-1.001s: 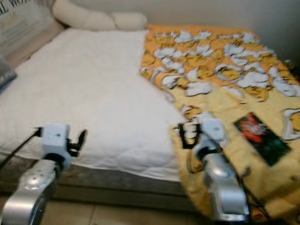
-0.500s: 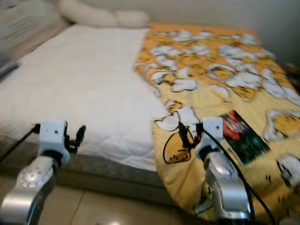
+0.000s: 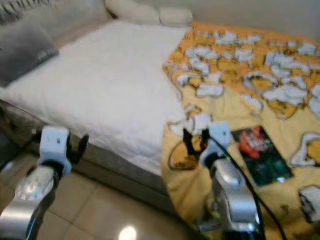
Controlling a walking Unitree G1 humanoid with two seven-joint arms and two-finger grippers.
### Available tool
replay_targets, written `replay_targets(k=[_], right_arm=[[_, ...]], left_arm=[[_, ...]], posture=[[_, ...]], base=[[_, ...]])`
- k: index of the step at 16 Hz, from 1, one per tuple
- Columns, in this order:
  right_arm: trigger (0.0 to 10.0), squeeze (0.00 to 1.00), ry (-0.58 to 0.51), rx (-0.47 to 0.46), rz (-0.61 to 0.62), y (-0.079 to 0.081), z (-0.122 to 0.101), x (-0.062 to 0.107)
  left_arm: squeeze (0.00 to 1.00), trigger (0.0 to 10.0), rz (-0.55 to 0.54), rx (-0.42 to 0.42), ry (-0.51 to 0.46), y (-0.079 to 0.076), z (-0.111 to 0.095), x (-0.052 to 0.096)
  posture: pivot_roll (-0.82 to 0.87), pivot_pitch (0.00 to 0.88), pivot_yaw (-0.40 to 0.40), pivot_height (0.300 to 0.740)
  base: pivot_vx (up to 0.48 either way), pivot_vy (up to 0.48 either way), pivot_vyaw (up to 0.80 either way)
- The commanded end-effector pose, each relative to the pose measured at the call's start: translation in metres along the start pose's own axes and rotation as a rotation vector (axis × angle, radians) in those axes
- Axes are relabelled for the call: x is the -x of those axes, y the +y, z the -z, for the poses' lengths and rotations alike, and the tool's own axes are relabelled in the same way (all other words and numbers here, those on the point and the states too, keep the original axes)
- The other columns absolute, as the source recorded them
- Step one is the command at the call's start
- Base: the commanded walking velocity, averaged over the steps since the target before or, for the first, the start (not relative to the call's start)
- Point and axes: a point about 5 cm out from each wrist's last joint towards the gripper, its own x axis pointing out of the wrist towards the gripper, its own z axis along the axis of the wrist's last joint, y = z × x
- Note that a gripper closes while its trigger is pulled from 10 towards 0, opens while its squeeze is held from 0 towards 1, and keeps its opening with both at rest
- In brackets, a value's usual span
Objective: Clean up the room
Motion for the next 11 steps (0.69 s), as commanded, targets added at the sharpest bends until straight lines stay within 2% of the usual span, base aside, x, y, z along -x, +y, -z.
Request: replay_targets(k=[1, 8, 11], right_arm=[[10.0, 0.00, 0.004, 0.008, 0.017, -0.005, 0.001, 0.002], [10.0, 0.00, 0.082, 0.035, 0.022, -0.009, 0.014, 0.006], [10.0, 0.00, 0.081, 0.031, 0.023, -0.008, 0.015, 0.011]], left_arm=[[0.00, 10.0, 0.009, -0.007, -0.011, -0.001, -0.002, -0.001], [0.00, 10.0, 0.010, -0.008, -0.006, -0.002, 0.002, -0.002], [0.00, 10.0, -0.004, 0.014, -0.007, 0.000, 0.005, -0.004]], posture=[[-0.10, 0.000, 0.028, 0.740], [-0.08, 0.000, 0.017, 0.740], [-0.10, 0.000, 0.034, 0.740]], base=[[0.000, -0.341, 0.00], [0.000, -0.339, 0.00], [0.000, -0.338, 0.00]])
